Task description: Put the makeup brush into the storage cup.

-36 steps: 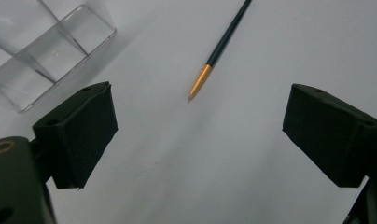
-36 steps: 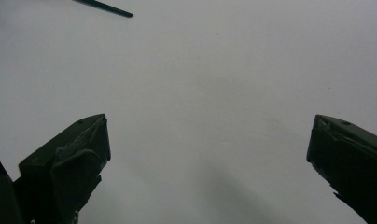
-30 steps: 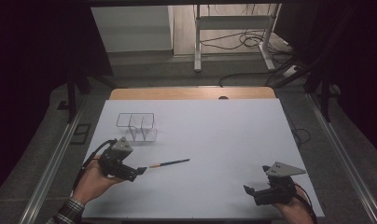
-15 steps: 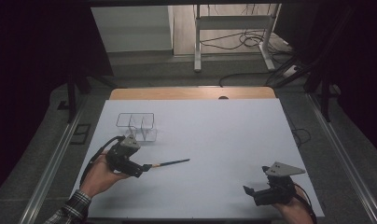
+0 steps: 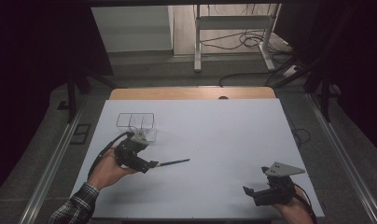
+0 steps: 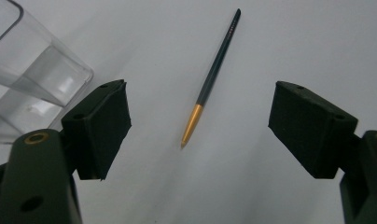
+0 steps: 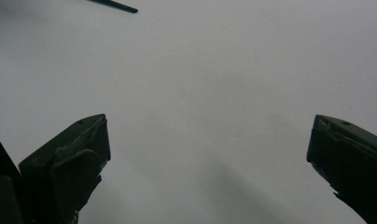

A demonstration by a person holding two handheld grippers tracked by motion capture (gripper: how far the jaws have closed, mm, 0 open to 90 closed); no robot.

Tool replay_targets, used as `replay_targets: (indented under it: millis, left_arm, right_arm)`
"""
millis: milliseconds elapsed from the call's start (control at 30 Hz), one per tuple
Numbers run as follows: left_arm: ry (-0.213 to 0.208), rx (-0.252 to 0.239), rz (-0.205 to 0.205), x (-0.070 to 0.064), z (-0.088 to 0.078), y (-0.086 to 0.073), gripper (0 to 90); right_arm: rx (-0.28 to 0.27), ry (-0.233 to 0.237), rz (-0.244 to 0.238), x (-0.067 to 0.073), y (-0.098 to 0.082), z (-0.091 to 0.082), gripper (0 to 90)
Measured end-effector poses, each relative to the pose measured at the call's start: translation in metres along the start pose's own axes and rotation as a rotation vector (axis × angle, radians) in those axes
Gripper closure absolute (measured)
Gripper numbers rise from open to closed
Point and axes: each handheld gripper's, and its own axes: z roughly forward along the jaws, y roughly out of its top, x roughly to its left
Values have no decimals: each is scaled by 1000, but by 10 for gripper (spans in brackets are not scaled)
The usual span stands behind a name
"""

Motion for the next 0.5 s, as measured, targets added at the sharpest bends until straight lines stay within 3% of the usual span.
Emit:
replay_targets:
  millis: [500]
  left_arm:
    - [-26,33,28,2,20,18,299]
  right_arm:
    - [-3,8,5,0,0,1,0]
